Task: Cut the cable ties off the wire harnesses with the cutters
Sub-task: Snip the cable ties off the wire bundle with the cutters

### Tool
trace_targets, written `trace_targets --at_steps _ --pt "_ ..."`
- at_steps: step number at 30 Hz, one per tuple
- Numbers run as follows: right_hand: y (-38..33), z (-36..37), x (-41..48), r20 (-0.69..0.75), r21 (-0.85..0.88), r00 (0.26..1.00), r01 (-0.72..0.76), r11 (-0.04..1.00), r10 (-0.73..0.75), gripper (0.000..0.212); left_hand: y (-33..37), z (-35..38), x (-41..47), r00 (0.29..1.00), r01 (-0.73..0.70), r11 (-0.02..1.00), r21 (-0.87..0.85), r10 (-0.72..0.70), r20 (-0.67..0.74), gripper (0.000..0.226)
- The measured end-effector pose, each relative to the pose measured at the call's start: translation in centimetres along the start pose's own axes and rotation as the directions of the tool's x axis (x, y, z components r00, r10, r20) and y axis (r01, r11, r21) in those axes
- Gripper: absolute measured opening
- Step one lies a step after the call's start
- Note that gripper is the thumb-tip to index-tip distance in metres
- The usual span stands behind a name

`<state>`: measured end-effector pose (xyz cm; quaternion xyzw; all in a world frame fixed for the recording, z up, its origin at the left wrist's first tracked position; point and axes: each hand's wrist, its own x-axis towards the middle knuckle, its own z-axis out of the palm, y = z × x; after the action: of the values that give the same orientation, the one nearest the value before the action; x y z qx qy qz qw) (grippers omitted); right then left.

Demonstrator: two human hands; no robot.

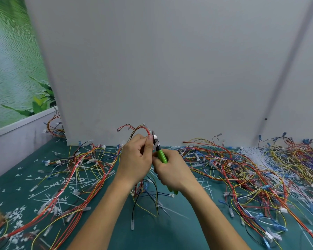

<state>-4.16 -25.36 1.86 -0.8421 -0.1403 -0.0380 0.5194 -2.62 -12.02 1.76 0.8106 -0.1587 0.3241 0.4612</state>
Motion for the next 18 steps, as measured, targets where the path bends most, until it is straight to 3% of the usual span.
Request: trace_targets --at_steps 9,18 --pt "-0.27 0.08 0.03 0.048 -0.053 0.999 0.014 0.998 -0.012 0.019 -0.19 -0.08 0.02 0.997 -0.08 0.996 0.05 0.08 0.001 0.044" --pt "0.08 -0.23 0.13 0.02 -0.027 0.996 -0.086 0.996 0.086 0.026 -0.57 -0.19 0.13 0.99 -0.132 0.984 0.121 0.124 0.073 0.036"
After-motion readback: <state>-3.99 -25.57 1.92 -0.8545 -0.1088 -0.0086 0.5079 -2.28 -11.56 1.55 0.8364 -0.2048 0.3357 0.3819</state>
